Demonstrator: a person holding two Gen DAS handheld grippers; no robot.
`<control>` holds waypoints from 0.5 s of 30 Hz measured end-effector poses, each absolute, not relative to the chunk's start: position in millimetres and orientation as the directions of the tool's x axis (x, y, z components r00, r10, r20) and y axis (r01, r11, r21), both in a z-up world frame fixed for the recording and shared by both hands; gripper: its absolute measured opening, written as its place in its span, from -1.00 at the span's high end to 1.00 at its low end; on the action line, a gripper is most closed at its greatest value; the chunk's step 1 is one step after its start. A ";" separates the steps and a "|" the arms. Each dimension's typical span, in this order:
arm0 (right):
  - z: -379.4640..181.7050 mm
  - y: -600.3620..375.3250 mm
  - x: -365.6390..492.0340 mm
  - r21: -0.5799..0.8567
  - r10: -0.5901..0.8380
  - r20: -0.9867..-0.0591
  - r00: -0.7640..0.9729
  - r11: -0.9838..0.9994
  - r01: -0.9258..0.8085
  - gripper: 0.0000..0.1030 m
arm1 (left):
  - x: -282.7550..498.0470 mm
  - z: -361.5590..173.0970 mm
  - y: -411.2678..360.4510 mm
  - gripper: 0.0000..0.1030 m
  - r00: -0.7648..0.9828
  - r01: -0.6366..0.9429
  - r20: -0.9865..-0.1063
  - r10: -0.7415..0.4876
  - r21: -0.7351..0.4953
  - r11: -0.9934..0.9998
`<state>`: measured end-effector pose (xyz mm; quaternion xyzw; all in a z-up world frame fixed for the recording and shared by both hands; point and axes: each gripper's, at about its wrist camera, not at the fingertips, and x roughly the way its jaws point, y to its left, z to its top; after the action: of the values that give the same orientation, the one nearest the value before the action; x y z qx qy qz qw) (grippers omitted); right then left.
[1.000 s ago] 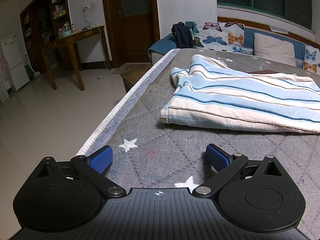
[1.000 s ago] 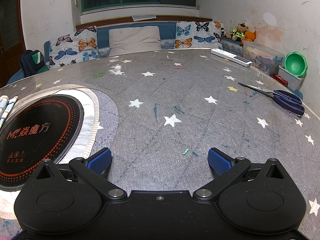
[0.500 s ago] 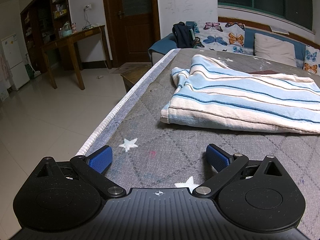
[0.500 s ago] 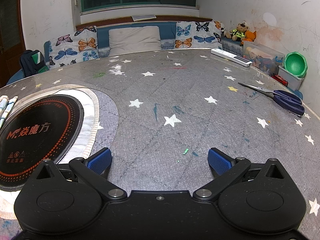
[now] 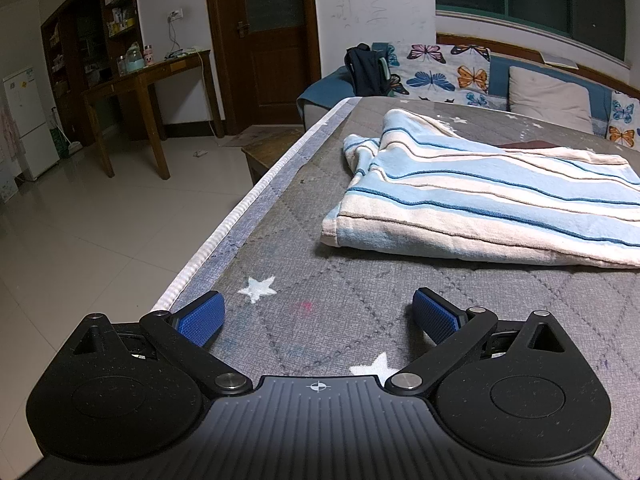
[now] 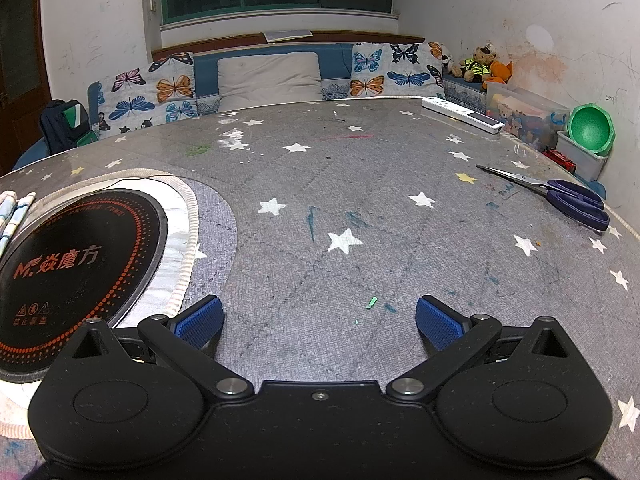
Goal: Fold clothes
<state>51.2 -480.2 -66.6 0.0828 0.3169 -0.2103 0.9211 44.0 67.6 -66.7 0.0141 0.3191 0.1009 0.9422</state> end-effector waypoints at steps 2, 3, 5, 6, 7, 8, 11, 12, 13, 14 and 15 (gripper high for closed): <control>-66.7 -480.2 51.2 0.019 -0.335 -0.619 0.711 0.898 0.440 -1.00 | 43.9 -66.5 67.8 -0.97 0.776 -0.181 -0.599 0.199 0.090 0.979; -66.7 -480.2 51.3 0.019 -0.335 -0.619 0.711 0.898 0.440 -1.00 | 43.8 -66.4 68.2 -0.97 0.776 -0.181 -0.599 0.198 0.089 0.979; -66.7 -480.2 51.3 0.019 -0.335 -0.619 0.711 0.898 0.440 -1.00 | 44.0 -66.7 68.0 -0.98 0.776 -0.181 -0.599 0.198 0.090 0.979; -66.8 -480.2 51.3 0.019 -0.335 -0.619 0.711 0.898 0.440 -1.00 | 44.1 -66.8 67.9 -0.98 0.776 -0.181 -0.599 0.199 0.090 0.979; -66.8 -480.2 51.3 0.019 -0.335 -0.619 0.711 0.898 0.440 -1.00 | 44.1 -66.9 67.7 -0.98 0.776 -0.181 -0.599 0.199 0.090 0.979; -66.8 -480.2 51.3 0.019 -0.335 -0.619 0.711 0.898 0.440 -1.00 | 44.1 -66.9 68.0 -0.98 0.776 -0.181 -0.599 0.198 0.089 0.979; -66.9 -480.2 51.3 0.019 -0.335 -0.619 0.711 0.898 0.440 -1.00 | 44.0 -67.2 67.9 -0.98 0.776 -0.181 -0.599 0.198 0.088 0.979; -66.7 -480.2 51.3 0.019 -0.335 -0.619 0.711 0.898 0.440 -1.00 | 44.1 -67.4 67.7 -0.98 0.776 -0.182 -0.599 0.198 0.089 0.979; -66.4 -480.2 51.2 0.019 -0.335 -0.619 0.711 0.898 0.440 -1.00 | 44.0 -67.6 67.9 -0.98 0.776 -0.182 -0.599 0.198 0.089 0.979; -66.1 -480.1 51.1 0.019 -0.335 -0.619 0.711 0.898 0.440 -1.00 | 44.1 -67.6 67.9 -0.98 0.776 -0.182 -0.599 0.198 0.089 0.979; -65.7 -480.1 51.0 0.019 -0.335 -0.619 0.711 0.898 0.440 -1.00 | 44.1 -67.6 67.8 -0.98 0.776 -0.182 -0.599 0.199 0.089 0.979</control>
<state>51.0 -480.1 -65.7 0.0828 0.3169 -0.2104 0.9211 44.1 67.8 -67.6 0.0133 0.3192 0.1009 0.9422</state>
